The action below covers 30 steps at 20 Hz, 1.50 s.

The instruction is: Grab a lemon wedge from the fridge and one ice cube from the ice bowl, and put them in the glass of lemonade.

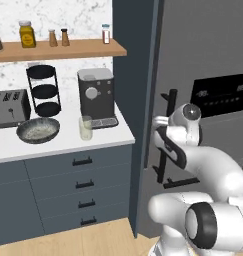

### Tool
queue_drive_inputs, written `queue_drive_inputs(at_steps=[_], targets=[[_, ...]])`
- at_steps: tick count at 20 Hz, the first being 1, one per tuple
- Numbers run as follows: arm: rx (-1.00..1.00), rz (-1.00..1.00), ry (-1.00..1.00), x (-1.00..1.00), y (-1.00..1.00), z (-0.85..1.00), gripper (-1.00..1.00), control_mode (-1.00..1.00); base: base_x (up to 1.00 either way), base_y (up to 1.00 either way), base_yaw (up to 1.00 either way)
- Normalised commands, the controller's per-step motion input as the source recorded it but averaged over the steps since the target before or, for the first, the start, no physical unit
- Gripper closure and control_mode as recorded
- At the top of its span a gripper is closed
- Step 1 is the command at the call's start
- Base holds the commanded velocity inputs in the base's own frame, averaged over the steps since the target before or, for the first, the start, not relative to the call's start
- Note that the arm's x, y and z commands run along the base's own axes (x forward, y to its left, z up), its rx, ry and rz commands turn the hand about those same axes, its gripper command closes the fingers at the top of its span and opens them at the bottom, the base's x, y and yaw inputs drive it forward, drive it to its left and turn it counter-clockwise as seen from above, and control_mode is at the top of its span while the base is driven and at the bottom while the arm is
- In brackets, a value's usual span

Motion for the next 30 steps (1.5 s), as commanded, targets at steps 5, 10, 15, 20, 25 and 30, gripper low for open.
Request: queue_drive_inputs(at_steps=[5,10,15,20,25,30], targets=[[0.17,-0.07,0.26,-1.0,-0.81,0.39,1.0,-1.0,0.0,0.0,0.0],[0.14,-0.04,0.16,-1.0,-0.98,0.14,1.0,-1.0,0.0,0.0,0.0],[0.11,0.0,0.02,-1.0,-1.0,0.0,1.0,-1.0,0.0,0.0,0.0],[0.06,0.0,-0.03,-1.0,-1.0,0.0,1.0,-1.0,0.0,0.0,0.0],[0.05,0.0,-0.01,-1.0,-1.0,0.0,1.0,-1.0,0.0,0.0,0.0],[0.05,0.0,0.0,-1.0,-0.8,0.45,-1.0,-1.0,0.0,0.0,0.0]])
